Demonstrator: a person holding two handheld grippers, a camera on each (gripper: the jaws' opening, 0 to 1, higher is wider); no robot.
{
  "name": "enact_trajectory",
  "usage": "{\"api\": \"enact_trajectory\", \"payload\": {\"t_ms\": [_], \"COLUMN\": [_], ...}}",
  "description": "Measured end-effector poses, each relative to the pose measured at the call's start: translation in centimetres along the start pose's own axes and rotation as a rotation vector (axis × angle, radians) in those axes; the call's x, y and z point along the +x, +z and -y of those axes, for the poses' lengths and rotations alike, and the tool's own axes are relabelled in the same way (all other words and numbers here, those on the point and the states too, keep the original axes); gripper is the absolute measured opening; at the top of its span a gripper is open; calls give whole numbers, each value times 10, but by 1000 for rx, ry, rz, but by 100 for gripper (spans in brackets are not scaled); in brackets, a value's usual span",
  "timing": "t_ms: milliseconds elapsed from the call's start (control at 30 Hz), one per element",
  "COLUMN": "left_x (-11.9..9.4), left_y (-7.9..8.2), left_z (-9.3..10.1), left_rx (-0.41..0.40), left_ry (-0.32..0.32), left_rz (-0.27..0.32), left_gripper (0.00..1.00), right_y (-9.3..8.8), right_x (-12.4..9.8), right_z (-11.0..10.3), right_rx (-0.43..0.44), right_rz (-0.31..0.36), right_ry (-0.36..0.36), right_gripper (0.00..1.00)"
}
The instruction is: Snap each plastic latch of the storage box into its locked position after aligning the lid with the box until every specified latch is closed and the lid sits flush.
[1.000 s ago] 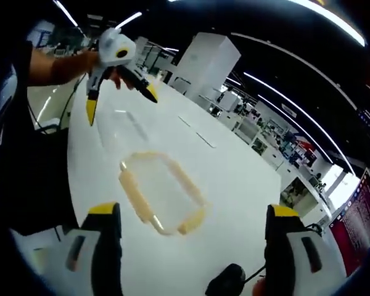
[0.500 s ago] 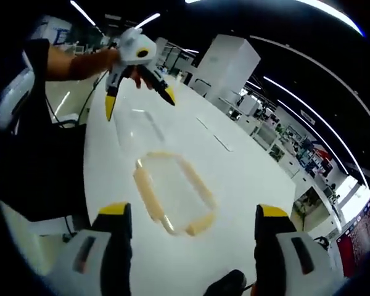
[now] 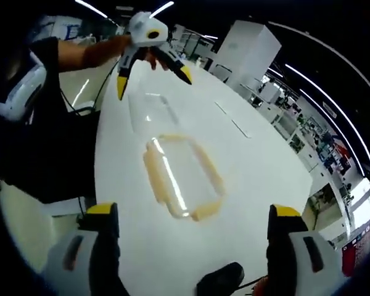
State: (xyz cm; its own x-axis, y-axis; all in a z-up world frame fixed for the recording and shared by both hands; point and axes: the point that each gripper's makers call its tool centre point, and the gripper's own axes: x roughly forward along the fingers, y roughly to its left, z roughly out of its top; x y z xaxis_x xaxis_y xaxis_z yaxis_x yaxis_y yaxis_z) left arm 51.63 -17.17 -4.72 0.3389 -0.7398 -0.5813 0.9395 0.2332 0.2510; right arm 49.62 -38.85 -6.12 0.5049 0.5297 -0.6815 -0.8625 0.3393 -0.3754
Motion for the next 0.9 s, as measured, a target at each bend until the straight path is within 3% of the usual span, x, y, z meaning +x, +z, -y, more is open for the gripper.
{"api": "enact_trajectory", "payload": {"t_ms": [533, 800, 900], "left_x": [-2, 0, 2], "left_y": [7, 7, 10], "left_z": [-8, -10, -16], "left_rx": [5, 29, 56], "left_ry": [5, -5, 20], "left_rz": [6, -21, -41], "left_gripper": [100, 100, 100], "right_y": [2, 3, 4], "right_x": [-8, -5, -2], "right_z": [6, 9, 10], "right_rx": [-23, -53, -93], "right_rz": [-48, -71, -96], "right_ry": [1, 17, 41], "right_gripper": [100, 100, 100]}}
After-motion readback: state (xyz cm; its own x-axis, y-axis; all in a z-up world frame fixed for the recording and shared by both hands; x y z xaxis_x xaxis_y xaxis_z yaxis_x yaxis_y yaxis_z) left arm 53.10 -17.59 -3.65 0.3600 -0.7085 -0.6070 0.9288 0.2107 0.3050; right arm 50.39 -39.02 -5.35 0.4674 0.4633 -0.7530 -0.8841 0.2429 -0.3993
